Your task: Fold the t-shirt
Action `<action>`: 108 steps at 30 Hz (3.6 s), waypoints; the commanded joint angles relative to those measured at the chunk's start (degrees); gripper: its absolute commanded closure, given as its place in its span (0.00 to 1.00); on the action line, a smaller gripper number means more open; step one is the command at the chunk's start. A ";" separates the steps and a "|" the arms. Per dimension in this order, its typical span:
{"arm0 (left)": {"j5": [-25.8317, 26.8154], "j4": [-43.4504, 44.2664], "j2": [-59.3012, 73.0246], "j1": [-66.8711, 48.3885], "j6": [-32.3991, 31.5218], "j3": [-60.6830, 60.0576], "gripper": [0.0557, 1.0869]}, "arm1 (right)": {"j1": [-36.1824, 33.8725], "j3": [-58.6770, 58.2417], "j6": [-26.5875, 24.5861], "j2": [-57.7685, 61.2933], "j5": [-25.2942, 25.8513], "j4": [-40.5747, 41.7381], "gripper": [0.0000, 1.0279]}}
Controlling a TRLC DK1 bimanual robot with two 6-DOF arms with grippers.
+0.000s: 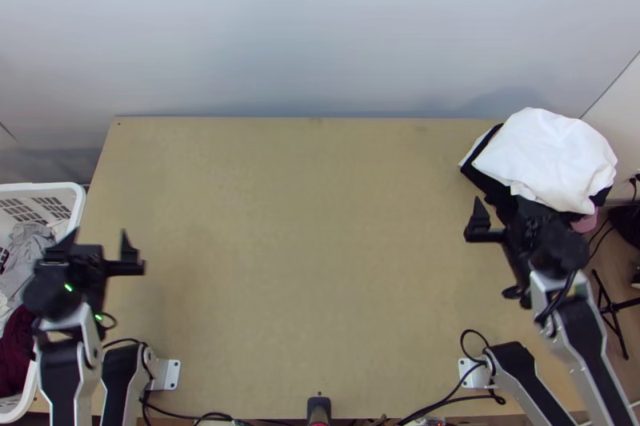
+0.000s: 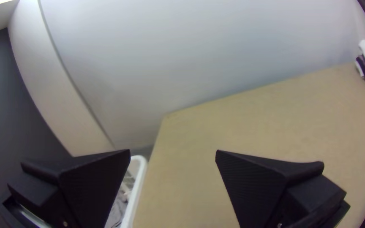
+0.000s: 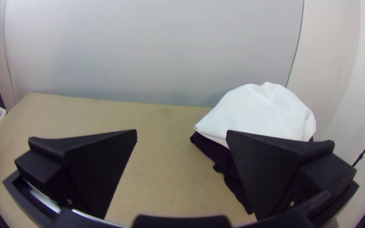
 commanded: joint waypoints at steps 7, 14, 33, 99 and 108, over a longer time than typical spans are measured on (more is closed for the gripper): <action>7.79 -8.62 33.49 40.60 23.30 16.17 0.09 | 4.99 25.75 9.81 13.22 0.38 -28.19 0.04; 5.95 -6.87 55.99 54.05 38.85 25.23 0.09 | 5.52 32.61 9.81 16.03 -1.73 -32.32 0.05; -8.12 2.63 99.06 61.78 45.97 45.62 0.14 | 9.92 55.37 11.04 29.21 -2.87 -44.01 0.05; 28.80 -43.17 47.20 -13.63 -14.76 63.46 0.95 | -6.52 45.09 10.34 26.22 -2.26 -47.79 0.05; 19.31 -29.98 54.58 -56.43 -21.09 49.22 0.94 | -15.92 34.98 9.11 13.39 -2.26 -49.72 0.05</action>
